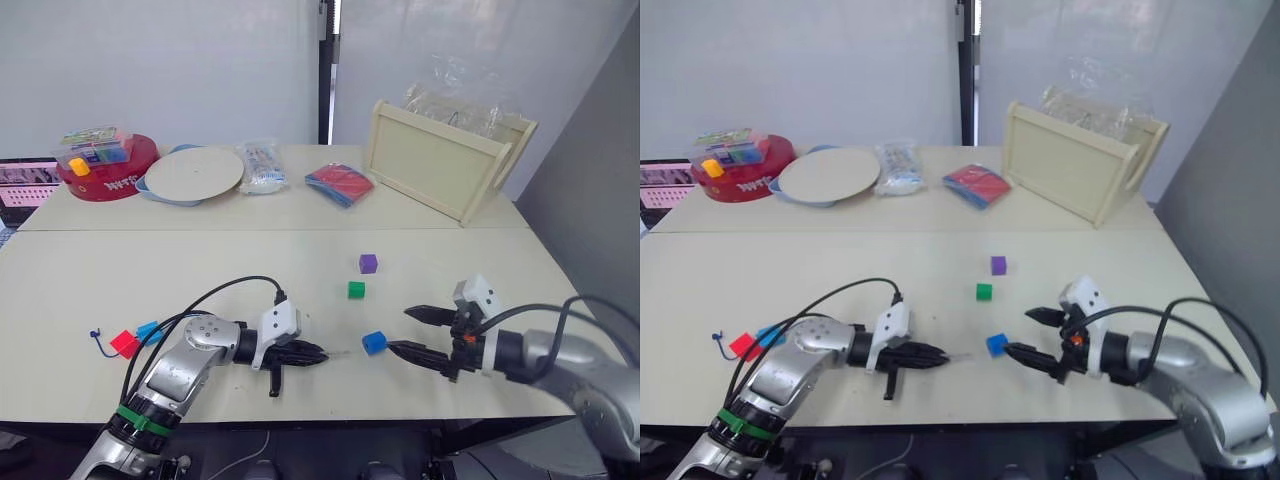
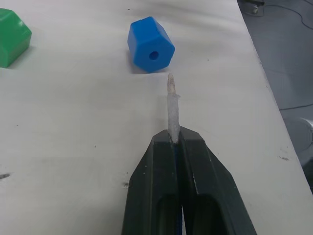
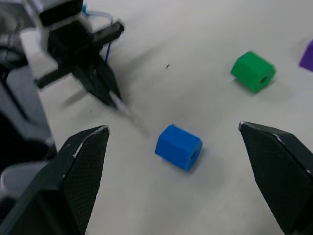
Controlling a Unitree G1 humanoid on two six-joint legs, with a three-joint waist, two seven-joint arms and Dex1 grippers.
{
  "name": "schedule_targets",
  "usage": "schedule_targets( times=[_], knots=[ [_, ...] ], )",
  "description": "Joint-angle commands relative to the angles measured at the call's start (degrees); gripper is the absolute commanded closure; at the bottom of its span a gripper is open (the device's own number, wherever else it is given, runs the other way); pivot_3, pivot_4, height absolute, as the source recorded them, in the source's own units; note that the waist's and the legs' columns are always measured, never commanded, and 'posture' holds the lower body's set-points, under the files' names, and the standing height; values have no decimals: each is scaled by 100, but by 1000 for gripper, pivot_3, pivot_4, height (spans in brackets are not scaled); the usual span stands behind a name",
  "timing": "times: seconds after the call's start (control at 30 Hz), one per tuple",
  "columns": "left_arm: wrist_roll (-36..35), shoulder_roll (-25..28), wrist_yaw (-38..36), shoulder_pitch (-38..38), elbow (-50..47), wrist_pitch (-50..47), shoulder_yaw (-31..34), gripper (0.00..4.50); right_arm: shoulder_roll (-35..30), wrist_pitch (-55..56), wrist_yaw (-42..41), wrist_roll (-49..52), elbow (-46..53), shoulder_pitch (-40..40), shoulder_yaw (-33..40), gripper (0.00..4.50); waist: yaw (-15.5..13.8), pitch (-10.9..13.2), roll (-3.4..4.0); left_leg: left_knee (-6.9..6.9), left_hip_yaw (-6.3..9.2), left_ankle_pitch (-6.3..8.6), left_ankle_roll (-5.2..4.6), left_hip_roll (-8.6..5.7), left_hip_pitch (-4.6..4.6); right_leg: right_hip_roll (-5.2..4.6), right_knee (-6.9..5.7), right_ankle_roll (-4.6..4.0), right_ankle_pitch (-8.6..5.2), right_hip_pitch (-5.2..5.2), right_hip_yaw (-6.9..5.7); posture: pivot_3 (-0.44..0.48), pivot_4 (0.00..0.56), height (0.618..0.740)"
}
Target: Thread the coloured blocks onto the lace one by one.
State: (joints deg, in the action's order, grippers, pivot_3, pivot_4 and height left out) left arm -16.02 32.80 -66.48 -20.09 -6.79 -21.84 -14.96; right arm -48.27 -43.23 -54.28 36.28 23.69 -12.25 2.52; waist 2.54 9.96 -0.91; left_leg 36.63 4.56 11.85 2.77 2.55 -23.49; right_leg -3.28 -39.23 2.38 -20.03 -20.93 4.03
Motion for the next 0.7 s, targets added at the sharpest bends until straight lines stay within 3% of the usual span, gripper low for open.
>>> schedule_targets(
  times=[0.03, 0.23, 0.43, 0.7],
  knots=[
    [-185, 197, 17, 121, -447, -180, 189, 4500, -28, 1262, -859, -950, -804, -709, -882, 26, 26, 1, 0, 1, 0, 0, 0, 0, 0, 0, 1, 0, 0, 0, 0, 0, 150, 740],
    [-280, 295, 169, 346, -805, -417, 251, 4500, 249, 2911, -1785, -2136, -2045, -1532, -1970, 26, -53, 2, 1, 8, -1, 0, 1, -1, -10, -5, 7, 1, 0, -1, -3, 0, 150, 740],
    [-321, 281, 297, 386, -939, -519, 235, 4500, 533, 3779, -2267, -2534, -2894, -1788, -2237, 26, -86, 2, 1, 18, -1, -1, 1, -4, -18, -10, 12, 5, 2, -2, -4, 0, 150, 740],
    [-305, 285, 468, 460, -1077, -606, 220, 4500, 828, 3857, -2266, -2581, -3466, -1749, -2034, 2597, -54, 2, 1, 18, -1, -1, 2, -3, -15, -8, 8, 4, 2, -1, -3, 0, 150, 740]
  ],
)
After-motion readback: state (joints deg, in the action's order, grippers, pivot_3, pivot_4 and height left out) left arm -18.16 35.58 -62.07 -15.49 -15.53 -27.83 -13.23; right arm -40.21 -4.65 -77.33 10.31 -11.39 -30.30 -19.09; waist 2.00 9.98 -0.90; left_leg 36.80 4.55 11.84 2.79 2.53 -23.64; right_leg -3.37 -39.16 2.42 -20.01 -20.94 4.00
